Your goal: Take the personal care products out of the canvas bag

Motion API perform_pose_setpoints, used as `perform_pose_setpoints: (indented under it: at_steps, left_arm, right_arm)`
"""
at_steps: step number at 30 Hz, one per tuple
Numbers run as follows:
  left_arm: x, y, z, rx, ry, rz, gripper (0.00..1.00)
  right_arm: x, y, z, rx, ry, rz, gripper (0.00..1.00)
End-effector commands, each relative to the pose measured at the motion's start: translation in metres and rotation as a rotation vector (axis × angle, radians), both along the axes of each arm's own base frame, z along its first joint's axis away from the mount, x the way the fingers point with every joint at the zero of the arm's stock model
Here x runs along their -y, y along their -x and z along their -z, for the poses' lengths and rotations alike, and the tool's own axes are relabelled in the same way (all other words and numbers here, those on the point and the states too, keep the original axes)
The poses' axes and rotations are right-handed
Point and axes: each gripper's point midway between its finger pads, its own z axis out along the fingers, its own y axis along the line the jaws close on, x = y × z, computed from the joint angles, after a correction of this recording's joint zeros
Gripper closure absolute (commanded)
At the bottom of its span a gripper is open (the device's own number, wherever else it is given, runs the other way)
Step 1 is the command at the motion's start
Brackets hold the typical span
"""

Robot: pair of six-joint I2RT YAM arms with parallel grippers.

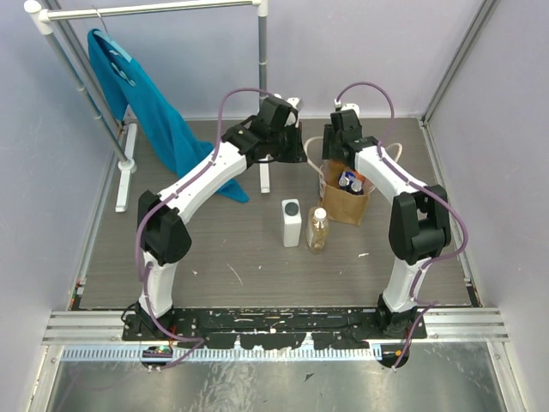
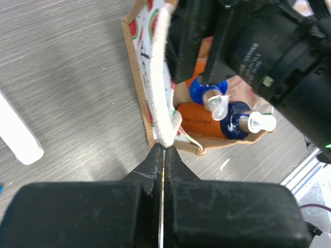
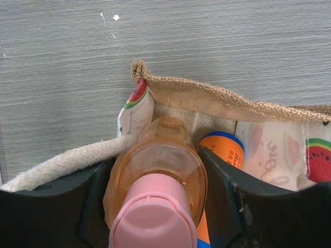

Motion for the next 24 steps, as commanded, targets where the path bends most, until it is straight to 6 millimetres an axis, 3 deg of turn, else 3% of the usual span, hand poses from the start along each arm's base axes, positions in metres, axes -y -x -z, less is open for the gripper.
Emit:
perform_pose_setpoints:
  at_steps: [1, 8, 12, 13, 16, 17, 19, 22, 24]
  left_arm:
    - [-0.04, -0.01, -0.039, 0.086, 0.007, -0.098, 1.0]
    - [-0.078, -0.001, -0.053, 0.139, -0.011, -0.194, 1.0]
    - [-0.095, 0.008, -0.072, 0.184, -0.005, -0.23, 1.0]
    - [-0.097, 0.009, -0.073, 0.185, -0.007, -0.233, 1.0]
    - [-0.095, 0.013, -0.072, 0.173, -0.009, -0.212, 1.0]
    - [-0.091, 0.014, -0.072, 0.17, -0.001, -0.192, 0.97]
    - [-0.078, 0.017, -0.07, 0.157, 0.033, -0.133, 0.81]
    - [-0.056, 0.021, -0.07, 0.124, 0.108, -0.052, 0.53]
    - [-0.045, 0.021, -0.066, 0.099, 0.135, -0.022, 0.41]
  right_arm:
    - [-0.014, 0.003, -0.038, 0.105, -0.065, -0.043, 0.85]
    - [-0.048, 0.03, -0.055, 0.106, -0.145, -0.193, 0.85]
    - [-0.067, 0.04, -0.053, 0.068, -0.16, -0.265, 0.82]
    - [-0.069, 0.041, -0.05, 0.057, -0.153, -0.27, 0.78]
    - [-0.071, 0.045, -0.048, 0.049, -0.143, -0.27, 0.46]
    - [-0.071, 0.047, -0.049, 0.053, -0.142, -0.27, 0.39]
    - [-0.067, 0.05, -0.054, 0.067, -0.138, -0.259, 0.3]
    - [-0.06, 0.057, -0.066, 0.099, -0.132, -0.244, 0.26]
    - [-0.054, 0.062, -0.075, 0.122, -0.119, -0.232, 0.24]
